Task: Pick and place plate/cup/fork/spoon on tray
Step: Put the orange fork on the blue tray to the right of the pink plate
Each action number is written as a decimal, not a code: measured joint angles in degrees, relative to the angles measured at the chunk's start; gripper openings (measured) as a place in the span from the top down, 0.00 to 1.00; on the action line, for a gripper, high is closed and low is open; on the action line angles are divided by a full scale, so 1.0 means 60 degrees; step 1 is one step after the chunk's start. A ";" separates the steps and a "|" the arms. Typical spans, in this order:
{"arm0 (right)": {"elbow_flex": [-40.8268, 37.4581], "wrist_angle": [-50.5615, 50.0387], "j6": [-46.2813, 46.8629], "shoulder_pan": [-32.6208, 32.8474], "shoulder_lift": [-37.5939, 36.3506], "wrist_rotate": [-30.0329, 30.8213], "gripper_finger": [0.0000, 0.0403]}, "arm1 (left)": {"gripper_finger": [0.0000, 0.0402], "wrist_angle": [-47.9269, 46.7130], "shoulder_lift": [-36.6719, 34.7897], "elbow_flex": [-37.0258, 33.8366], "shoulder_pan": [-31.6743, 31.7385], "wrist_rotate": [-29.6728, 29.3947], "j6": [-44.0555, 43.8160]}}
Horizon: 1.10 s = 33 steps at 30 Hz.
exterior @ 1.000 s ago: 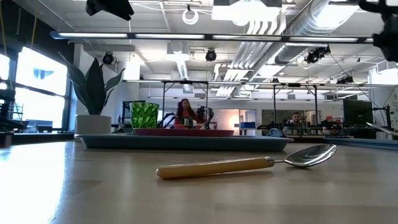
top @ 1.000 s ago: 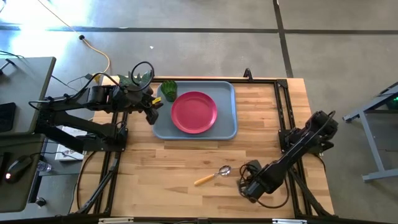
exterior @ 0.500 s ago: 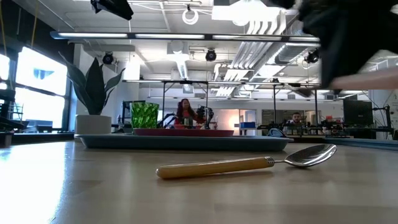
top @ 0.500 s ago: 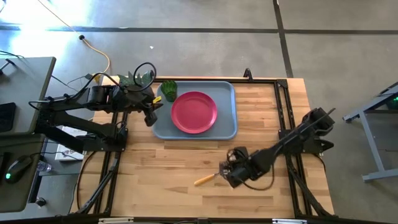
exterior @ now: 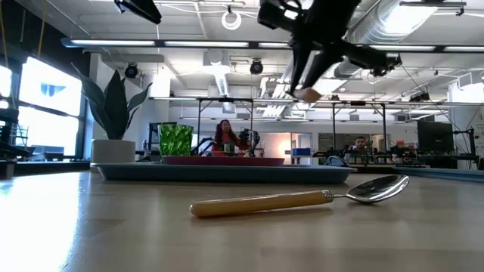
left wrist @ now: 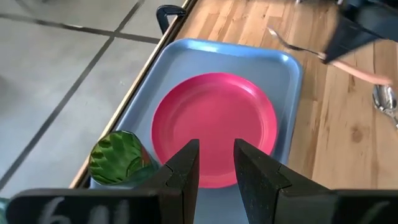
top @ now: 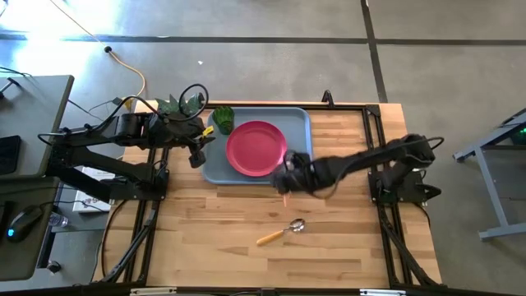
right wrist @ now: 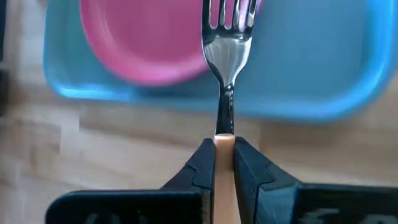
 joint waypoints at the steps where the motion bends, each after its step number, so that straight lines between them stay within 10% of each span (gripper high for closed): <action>1: 0.0090 -0.0062 -0.0245 -0.0254 0.0000 0.0000 0.97 | 0.78 0.0000 0.0000 -0.0001 0.0000 -0.0007 0.0086; 20: 0.0361 -0.0437 -0.3397 -0.4393 0.0335 -0.1899 0.97 | 0.78 0.0000 0.0000 -0.0002 0.0004 -0.0117 0.0401; 33: 0.0357 -0.0058 -0.4248 -0.5172 0.1995 -0.3082 0.97 | 0.78 -0.0001 0.0000 -0.0002 0.0007 -0.0997 0.0575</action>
